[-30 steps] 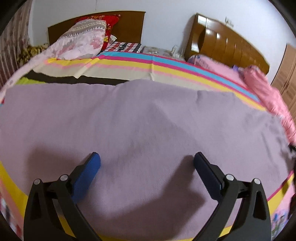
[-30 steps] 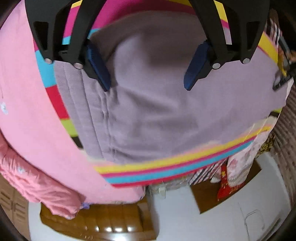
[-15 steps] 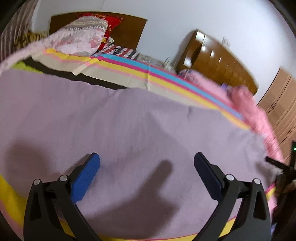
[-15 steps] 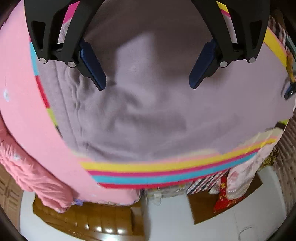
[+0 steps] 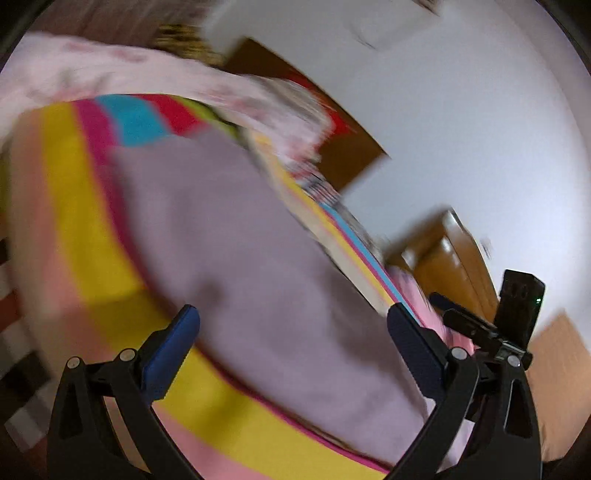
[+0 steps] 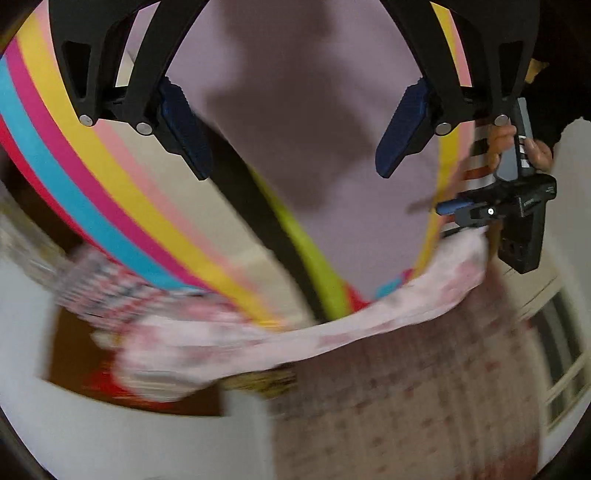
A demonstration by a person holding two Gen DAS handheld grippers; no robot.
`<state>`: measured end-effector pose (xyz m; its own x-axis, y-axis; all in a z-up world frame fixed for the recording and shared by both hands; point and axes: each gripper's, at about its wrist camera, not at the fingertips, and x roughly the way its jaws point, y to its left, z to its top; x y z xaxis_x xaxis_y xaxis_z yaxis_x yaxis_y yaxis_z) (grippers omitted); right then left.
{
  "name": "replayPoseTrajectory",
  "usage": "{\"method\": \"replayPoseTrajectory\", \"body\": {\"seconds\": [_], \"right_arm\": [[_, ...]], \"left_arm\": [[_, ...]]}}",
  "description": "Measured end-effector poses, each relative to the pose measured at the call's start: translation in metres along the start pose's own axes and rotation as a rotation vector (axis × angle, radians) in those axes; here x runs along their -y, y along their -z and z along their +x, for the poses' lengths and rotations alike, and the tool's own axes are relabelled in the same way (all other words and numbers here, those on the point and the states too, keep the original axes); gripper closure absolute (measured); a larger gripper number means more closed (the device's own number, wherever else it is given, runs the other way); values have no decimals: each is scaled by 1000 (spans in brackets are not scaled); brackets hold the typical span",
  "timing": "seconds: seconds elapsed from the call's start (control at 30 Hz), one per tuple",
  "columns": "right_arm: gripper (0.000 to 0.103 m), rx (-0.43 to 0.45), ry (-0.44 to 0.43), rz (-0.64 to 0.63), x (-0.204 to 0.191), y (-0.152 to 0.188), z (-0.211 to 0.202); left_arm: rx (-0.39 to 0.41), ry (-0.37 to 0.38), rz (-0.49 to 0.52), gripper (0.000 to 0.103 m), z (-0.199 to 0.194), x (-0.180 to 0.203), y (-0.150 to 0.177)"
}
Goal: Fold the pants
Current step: 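Grasp a ribbed pant cuff with the left tool while the right tool grasps the leg fabric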
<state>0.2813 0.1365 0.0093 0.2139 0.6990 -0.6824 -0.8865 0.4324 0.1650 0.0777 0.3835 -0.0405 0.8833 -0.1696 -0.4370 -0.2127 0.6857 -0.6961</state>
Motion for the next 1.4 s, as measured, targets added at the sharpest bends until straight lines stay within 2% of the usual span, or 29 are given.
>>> {"method": "replayPoseTrajectory", "body": {"seconds": [0.07, 0.13, 0.17, 0.23, 0.3, 0.37, 0.47, 0.53, 0.57, 0.67, 0.7, 0.73, 0.77, 0.87, 0.93, 1.0, 1.07, 1.13, 1.17, 1.2, 1.3, 1.4], "right_arm": [[23, -57, -80, -67, -15, -41, 52], [27, -111, -175, -98, -19, -75, 93], [32, -127, -200, -111, -21, -86, 110], [34, -174, -252, -130, -23, -108, 143], [37, -196, -274, -145, -28, -118, 168], [38, -221, -288, -147, -31, -127, 185], [38, -268, -317, -137, -31, -126, 201], [37, -297, -302, -153, -28, -124, 214], [37, -292, -313, -153, -27, -121, 211], [56, -303, -421, -145, -27, -119, 207], [58, -296, -469, -154, -27, -120, 202], [59, -280, -511, -146, -22, -122, 197], [59, -274, -512, -123, -15, -125, 197], [58, -322, -407, -66, 1, -130, 211], [56, -354, -435, -44, 2, -131, 220], [53, -397, -521, -21, -4, -131, 224], [52, -404, -554, -96, -19, -127, 221], [56, -415, -598, -139, -28, -123, 217], [72, -399, -613, -168, -30, -121, 212], [80, -375, -626, -193, -32, -121, 208], [82, -281, -664, -243, -37, -119, 186], [83, -227, -652, -277, -41, -120, 170]], "left_arm": [[26, -15, -80, 2, -2, -27, -18], [42, 17, -151, 3, 2, -45, -32], [52, 31, -179, 3, 5, -50, -36], [71, 40, -203, 3, 9, -57, -46], [95, 13, -209, 3, 11, -60, -50], [108, 17, -233, 3, 16, -65, -52], [80, 1, -247, 3, 26, -70, -51], [65, -31, -204, 3, 29, -64, -47], [60, -41, -180, 3, 29, -60, -45], [41, -37, -127, 3, 32, -52, -38], [41, -29, -114, 3, 32, -50, -36], [45, -27, -107, 3, 31, -49, -35], [49, -20, -111, 3, 31, -52, -36], [71, -10, -157, 3, 30, -60, -39], [86, -25, -180, 2, 30, -64, -45], [83, -27, -221, 2, 31, -68, -48], [69, -32, -234, 2, 32, -70, -48], [53, -46, -210, 2, 34, -67, -48], [49, -52, -198, 2, 35, -67, -49], [49, -54, -184, 2, 36, -67, -48], [64, -44, -185, 2, 37, -70, -48], [89, -19, -211, 2, 36, -75, -48]]}}
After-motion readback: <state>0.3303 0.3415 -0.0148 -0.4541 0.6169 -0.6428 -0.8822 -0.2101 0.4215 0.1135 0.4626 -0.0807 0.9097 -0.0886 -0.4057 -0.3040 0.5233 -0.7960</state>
